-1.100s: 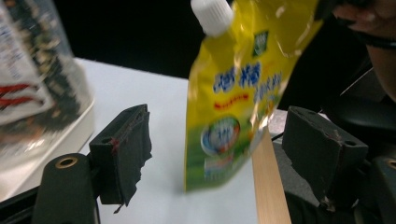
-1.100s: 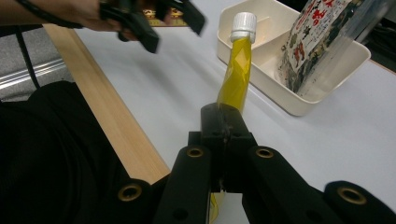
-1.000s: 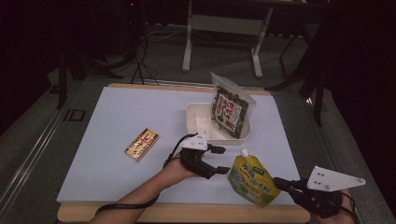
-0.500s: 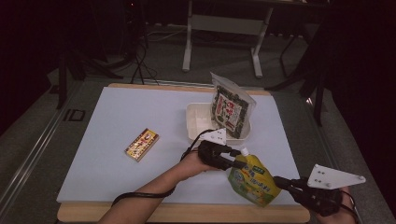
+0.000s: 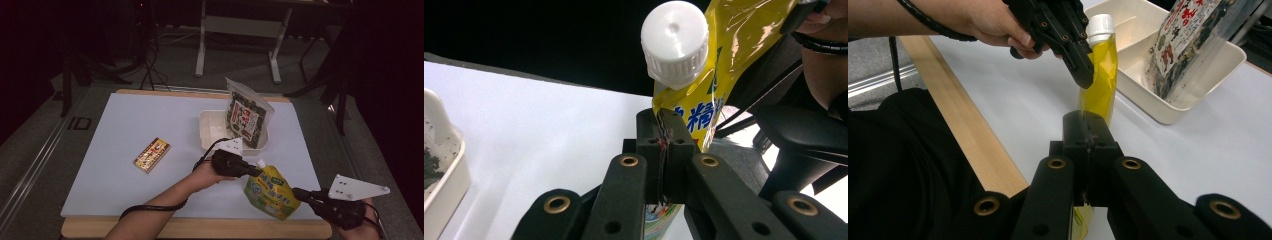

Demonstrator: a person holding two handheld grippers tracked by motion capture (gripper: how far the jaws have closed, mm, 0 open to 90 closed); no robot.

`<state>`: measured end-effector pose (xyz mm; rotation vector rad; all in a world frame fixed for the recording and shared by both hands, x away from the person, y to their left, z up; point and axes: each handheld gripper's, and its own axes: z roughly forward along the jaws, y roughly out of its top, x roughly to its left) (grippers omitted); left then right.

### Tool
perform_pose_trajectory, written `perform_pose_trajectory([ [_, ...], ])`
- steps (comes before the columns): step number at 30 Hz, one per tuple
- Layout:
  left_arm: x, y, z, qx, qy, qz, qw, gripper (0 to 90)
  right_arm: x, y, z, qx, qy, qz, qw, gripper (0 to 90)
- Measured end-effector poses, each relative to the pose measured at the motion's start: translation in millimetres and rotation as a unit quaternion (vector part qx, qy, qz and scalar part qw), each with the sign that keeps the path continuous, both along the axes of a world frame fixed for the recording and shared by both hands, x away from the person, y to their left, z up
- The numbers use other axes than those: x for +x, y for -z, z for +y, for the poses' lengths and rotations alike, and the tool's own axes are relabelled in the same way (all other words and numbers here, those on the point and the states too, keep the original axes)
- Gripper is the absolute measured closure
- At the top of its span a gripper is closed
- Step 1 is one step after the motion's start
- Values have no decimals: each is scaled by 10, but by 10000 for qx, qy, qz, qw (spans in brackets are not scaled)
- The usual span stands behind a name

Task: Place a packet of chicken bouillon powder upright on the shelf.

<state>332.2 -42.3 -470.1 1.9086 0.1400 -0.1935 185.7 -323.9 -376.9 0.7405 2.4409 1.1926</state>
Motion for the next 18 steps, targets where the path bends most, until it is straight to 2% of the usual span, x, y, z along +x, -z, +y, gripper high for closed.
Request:
perform_pose_trajectory([
  [11, -56, -142, 162, -39, -65, -112, 9999, 900, 127, -103, -57, 170, 195, -178, 9995, 900],
  [15, -80, -189, 254, -73, -80, -143, 9998, 900, 199, -140, -46, 195, 183, -245, 9993, 900],
  [18, -106, -235, 331, -108, -120, -154, 9998, 900, 263, -150, -35, 319, 144, -227, 9991, 891],
])
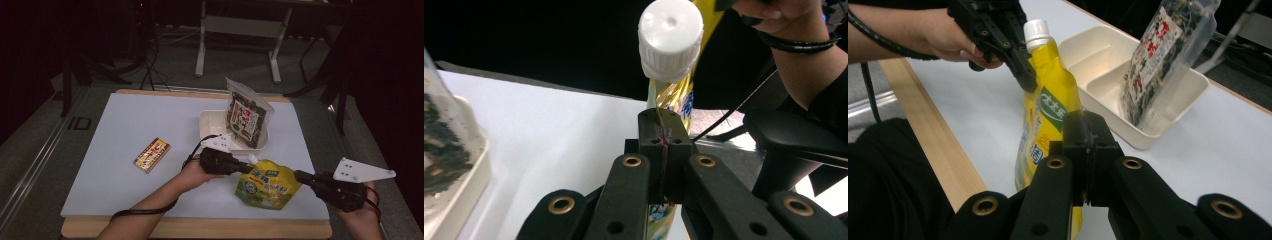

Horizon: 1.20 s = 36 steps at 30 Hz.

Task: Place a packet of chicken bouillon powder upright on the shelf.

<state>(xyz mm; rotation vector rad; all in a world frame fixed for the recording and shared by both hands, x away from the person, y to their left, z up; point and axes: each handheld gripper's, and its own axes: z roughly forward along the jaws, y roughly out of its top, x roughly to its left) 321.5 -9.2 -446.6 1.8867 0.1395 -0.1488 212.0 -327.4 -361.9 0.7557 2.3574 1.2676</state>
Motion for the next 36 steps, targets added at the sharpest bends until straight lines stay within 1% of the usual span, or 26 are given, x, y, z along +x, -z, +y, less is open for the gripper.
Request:
perform_pose_trajectory([
  [2, -22, -31, 54, -57, -13, 20, 10000, 900, 39, 0, -1, 114, -53, 24, 9999, 852],
  [3, -28, -42, 66, -52, 31, 1, 10000, 900, 69, 7, -6, 224, -101, 96, 9997, 802],
  [4, -41, -56, 79, -16, -11, -75, 10000, 900, 85, 16, -6, 283, -118, 119, 9995, 760],
  [5, -45, -65, 92, -40, 23, -54, 10000, 900, 106, 32, -2, 315, -127, 152, 9993, 702],
  [6, -53, -76, 104, -58, 18, -68, 10000, 900, 125, 50, 6, 343, -133, 197, 9991, 677],
  [8, -58, -97, 129, -155, 40, 1, 9999, 900, 166, 99, 25, 363, -179, 275, 9988, 622],
  [9, -66, -114, 142, -186, 17, -55, 9998, 900, 175, 116, 35, 343, -176, 289, 9988, 603],
  [10, -68, -135, 155, -248, 53, -21, 9997, 900, 187, 138, 45, 323, -183, 298, 9989, 587],
  [11, -77, -151, 164, -275, 43, -71, 9996, 900, 201, 164, 55, 373, -244, 357, 9984, 574],
  [12, -78, -173, 176, -349, 45, -30, 9994, 900, 209, 178, 59, 389, -287, 381, 9981, 575],
  [13, -80, -186, 183, -381, 73, -20, 9992, 900, 218, 198, 72, 375, -312, 400, 9980, 584],
  [14, -88, -208, 196, -457, 51, -58, 9989, 900, 222, 208, 79, 358, -331, 407, 9980, 593],
  [15, -86, -220, 203, -498, 79, -19, 9987, 900, 228, 223, 91, 361, -350, 432, 9978, 603],
  [17, -85, -249, 222, -605, 55, -22, 9982, 900, 233, 235, 106, 361, -451, 483, 9972, 666],
  [18, -85, -263, 230, -651, 62, -32, 9979, 900, 230, 238, 116, 344, -480, 469, 9972, 702],
  [19, -81, -272, 235, -657, 30, -43, 9978, 900, 228, 238, 129, 315, -519, 482, 9970, 757],
  [20, -73, -279, 241, -680, 44, -21, 9977, 900, 226, 237, 136, 293, -539, 478, 9970, 773],
  [21, -74, -283, 246, -676, 8, -50, 9977, 900, 224, 230, 145, 264, -575, 469, 9969, 796],
  [22, -66, -284, 253, -679, -6, -34, 9977, 900, 221, 225, 149, 255, -614, 483, 9966, 835],
  [24, -51, -280, 267, -709, -27, -12, 9975, 900, 221, 215, 162, 276, -715, 516, 9957, 867],
  [26, -38, -277, 280, -696, -39, -10, 9976, 900, 220, 211, 179, 263, -790, 521, 9952, 891],
  [27, -31, -273, 286, -684, -71, -5, 9976, 900, 217, 210, 194, 243, -778, 503, 9954, 894],
  [28, -24, -267, 296, -687, -93, -36, 9976, 900, 219, 210, 207, 219, -807, 499, 9953, 895],
  [30, 2, -255, 319, -723, -130, -3, 9973, 900, 215, 210, 238, 245, -735, 448, 9960, 898],
  [34, 45, -244, 363, -720, -190, 13, 9972, 900, 225, 209, 304, 299, -656, 481, 9962, 900],
  [36, 54, -243, 382, -740, -236, 14, 9970, 898, 229, 209, 330, 319, -551, 455, 9969, 900],
])
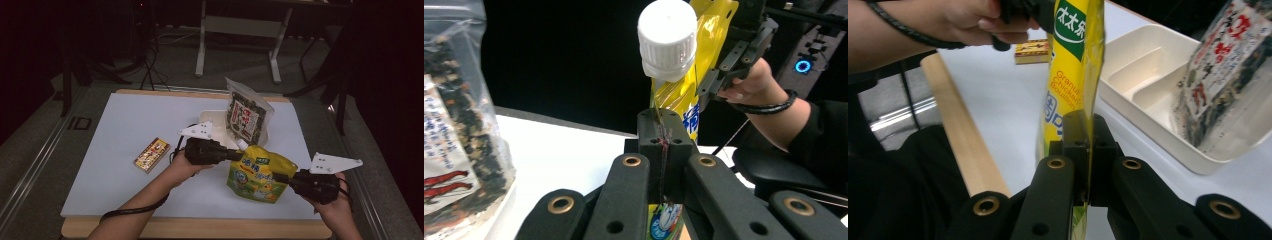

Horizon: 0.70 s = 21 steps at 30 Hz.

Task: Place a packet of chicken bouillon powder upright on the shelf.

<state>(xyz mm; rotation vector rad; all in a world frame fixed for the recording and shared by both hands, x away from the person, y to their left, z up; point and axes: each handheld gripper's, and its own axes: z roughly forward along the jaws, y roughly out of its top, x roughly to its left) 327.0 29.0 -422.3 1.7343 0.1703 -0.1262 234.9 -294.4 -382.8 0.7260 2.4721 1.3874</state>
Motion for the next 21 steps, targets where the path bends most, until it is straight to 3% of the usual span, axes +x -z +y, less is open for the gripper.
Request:
perform_pose_trajectory([
  [3, -13, -16, 22, 5, -156, -128, 9998, 881, 15, -5, 20, 79, 59, 34, 9999, 900],
  [5, -2, -28, 55, -68, -205, -96, 9997, 832, 21, -15, 36, 118, 78, 43, 9999, 900],
  [8, 13, -43, 91, -43, -384, -55, 9992, 705, 16, -45, 74, 132, 176, -32, 9998, 900],
  [10, 10, -61, 119, 27, -586, -47, 9983, 566, 19, -66, 96, 116, 267, -90, 9995, 900],
  [14, -34, -94, 197, 61, -869, -209, 9960, 453, 19, -116, 143, 141, 467, -207, 9986, 900],
  [21, -114, -135, 301, 117, -1186, -258, 9925, 288, 68, -166, 275, 151, 557, -250, 9980, 900],
])
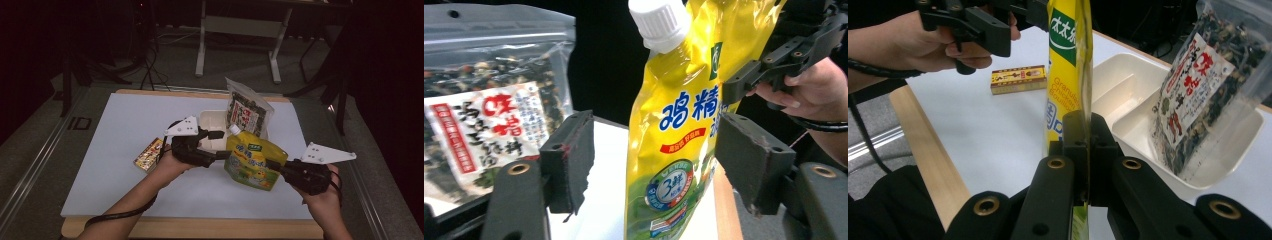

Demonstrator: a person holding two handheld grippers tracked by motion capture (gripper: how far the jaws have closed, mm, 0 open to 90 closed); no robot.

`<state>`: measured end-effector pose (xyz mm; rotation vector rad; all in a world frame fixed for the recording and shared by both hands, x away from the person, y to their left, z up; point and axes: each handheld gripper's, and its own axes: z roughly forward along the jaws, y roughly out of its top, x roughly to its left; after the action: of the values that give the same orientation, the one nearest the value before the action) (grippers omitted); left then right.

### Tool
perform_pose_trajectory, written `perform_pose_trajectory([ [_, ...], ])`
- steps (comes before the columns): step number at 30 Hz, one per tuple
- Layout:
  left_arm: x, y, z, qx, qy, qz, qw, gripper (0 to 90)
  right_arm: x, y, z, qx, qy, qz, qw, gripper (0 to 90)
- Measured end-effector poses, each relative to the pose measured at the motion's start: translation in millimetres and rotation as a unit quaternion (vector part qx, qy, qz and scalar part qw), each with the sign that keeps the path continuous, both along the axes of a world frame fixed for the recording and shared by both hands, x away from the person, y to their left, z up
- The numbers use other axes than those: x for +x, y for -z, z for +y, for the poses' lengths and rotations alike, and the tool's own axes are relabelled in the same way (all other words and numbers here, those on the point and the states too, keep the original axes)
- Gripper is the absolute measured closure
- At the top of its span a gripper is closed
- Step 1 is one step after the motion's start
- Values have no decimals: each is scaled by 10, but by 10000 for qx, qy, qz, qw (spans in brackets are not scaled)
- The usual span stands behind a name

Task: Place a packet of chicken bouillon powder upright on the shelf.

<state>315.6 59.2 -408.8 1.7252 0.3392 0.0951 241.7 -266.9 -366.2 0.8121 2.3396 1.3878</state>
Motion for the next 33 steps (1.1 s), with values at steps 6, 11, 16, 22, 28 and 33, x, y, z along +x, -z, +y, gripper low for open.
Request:
perform_pose_trajectory([
  [6, -105, -17, 112, 140, -504, -45, 9986, 140, 29, -32, 108, -16, -37, -84, 10000, 900],
  [11, -195, 25, 229, 209, -798, 29, 9966, 78, 75, -62, 197, -29, -30, -163, 9999, 900],
  [16, -296, 88, 342, 286, -1036, -65, 9942, 78, 160, -73, 272, 14, 60, -128, 9999, 900],
  [22, -387, 181, 443, 302, -1126, -47, 9932, 68, 255, -92, 364, 97, 273, -158, 9995, 900],
  [28, -538, 310, 474, 449, -1336, -158, 9899, 66, 370, -127, 476, 160, 436, -271, 9986, 900],
  [33, -664, 408, 531, 410, -1520, -142, 9874, 31, 482, -130, 587, 138, 699, -398, 9967, 900],
])
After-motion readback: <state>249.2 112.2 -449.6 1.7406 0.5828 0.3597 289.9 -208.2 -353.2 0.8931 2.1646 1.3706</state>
